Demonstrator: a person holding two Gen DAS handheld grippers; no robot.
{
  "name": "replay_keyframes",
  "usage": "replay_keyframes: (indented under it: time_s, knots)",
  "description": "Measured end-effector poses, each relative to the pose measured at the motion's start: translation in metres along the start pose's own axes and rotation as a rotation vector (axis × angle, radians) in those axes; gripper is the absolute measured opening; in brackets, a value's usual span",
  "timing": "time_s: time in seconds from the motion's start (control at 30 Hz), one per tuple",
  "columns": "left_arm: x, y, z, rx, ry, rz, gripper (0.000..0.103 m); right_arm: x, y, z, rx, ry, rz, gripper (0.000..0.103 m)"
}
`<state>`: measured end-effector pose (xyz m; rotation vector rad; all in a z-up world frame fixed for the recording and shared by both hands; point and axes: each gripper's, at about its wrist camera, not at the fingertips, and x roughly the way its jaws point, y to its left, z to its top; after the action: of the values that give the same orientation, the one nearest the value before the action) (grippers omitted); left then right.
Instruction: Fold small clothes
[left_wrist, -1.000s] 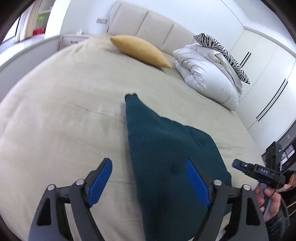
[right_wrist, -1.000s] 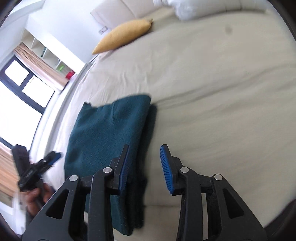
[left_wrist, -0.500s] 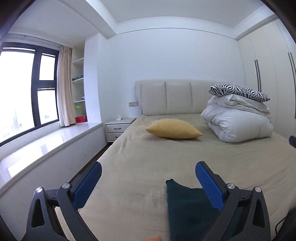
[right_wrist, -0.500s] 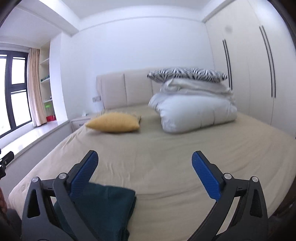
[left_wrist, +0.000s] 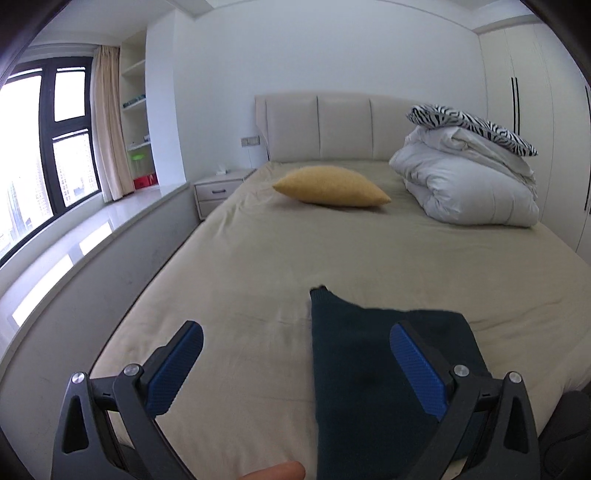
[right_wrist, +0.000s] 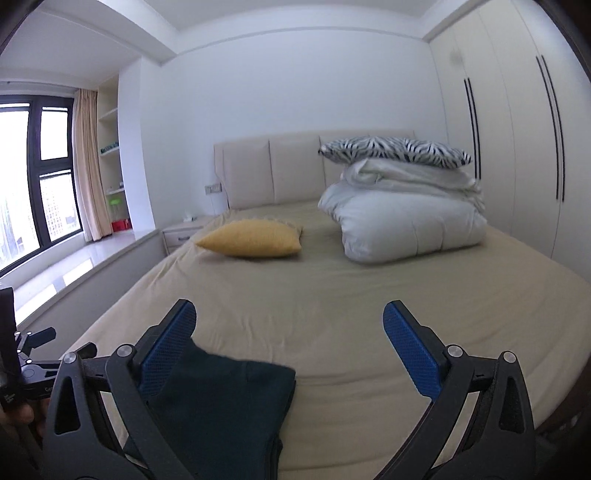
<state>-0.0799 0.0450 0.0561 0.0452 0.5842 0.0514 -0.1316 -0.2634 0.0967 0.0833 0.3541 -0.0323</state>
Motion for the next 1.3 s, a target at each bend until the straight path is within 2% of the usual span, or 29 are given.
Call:
replay_keyframes:
  time_s: [0.23,0.3,0.4,0.47,0.6,1.3]
  knots:
    - [0.052,-0.016,-0.051,-0.022,0.250,-0.035,0.103,0.080,-0.005,-0.079,0.063,0.358,-0.072,0.103]
    - [0.058,-0.014,-0.060,-0.036,0.281,-0.032,0.103,0.100,-0.007,-0.105,0.072,0.449,-0.088,0.103]
    - [0.060,-0.011,-0.066,-0.043,0.305,-0.025,0.103,0.121,-0.005,-0.133,0.046,0.527,-0.105,0.103]
    - [0.061,-0.008,-0.068,-0.051,0.315,-0.022,0.103,0.127,-0.002,-0.147,0.025,0.549,-0.111,0.103]
    - [0.062,-0.008,-0.068,-0.051,0.318,-0.014,0.103,0.131,0.005,-0.153,0.000,0.564,-0.111,0.103]
    - [0.070,-0.005,-0.072,-0.050,0.332,-0.013,0.103,0.115,0.014,-0.140,-0.020,0.574,-0.113,0.103]
